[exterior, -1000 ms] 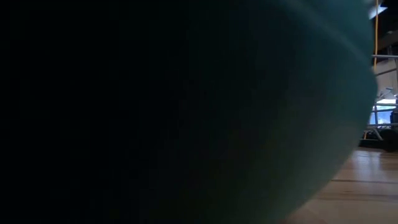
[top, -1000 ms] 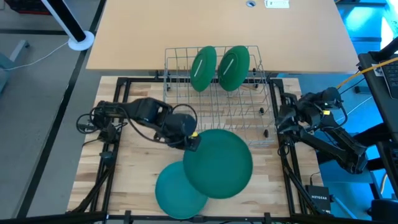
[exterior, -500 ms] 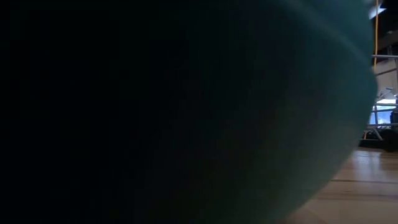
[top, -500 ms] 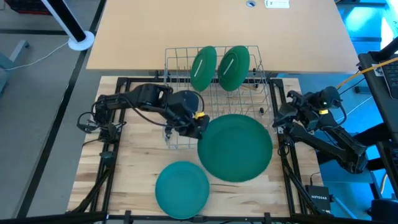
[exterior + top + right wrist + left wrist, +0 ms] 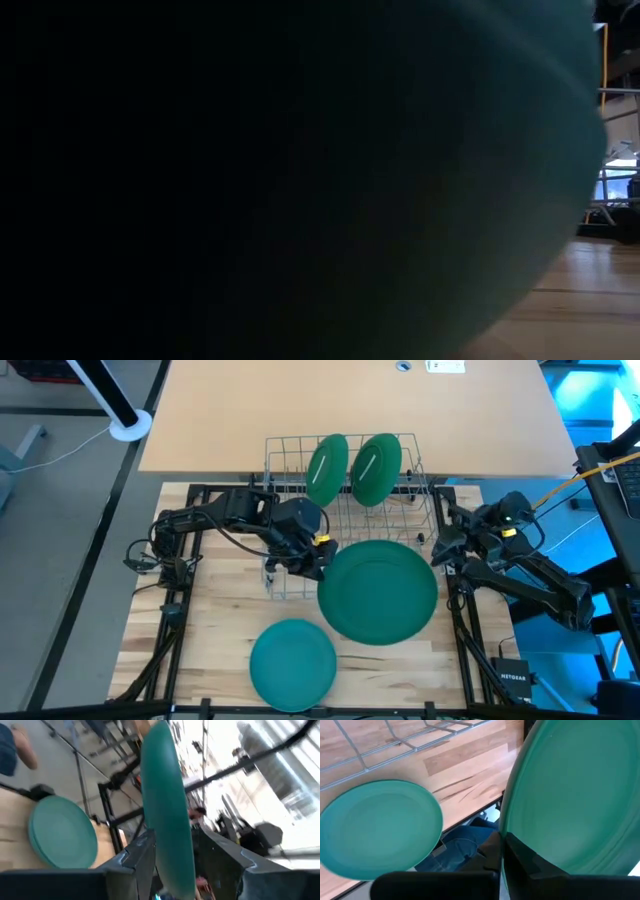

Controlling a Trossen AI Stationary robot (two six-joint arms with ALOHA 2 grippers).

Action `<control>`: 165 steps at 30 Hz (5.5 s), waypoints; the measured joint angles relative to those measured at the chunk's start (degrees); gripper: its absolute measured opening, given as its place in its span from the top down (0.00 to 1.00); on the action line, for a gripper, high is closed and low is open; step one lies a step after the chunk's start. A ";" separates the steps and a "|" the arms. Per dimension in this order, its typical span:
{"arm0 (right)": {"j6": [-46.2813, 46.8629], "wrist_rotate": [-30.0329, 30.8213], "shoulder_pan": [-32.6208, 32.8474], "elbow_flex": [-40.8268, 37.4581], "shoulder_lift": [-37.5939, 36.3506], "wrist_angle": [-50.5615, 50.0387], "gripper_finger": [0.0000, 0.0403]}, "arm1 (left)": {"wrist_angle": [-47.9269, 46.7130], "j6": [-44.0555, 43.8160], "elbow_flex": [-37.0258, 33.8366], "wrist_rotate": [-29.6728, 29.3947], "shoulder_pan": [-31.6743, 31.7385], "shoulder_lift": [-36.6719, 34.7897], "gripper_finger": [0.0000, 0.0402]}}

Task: Sort dishes
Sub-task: Put the green plate in the dish rack

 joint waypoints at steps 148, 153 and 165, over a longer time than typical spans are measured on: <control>51.85 106.55 43.77 -23.54 -8.39 40.31 0.96 | -11.13 13.26 -35.26 -57.83 -14.97 -8.70 0.85; 44.45 113.66 53.25 -24.15 -6.83 41.31 0.96 | -8.79 13.36 -35.41 -57.87 -14.97 -8.70 0.85; 33.80 125.78 67.72 -24.11 2.33 50.79 0.96 | -5.87 14.71 -35.41 -60.51 -14.94 -8.70 0.85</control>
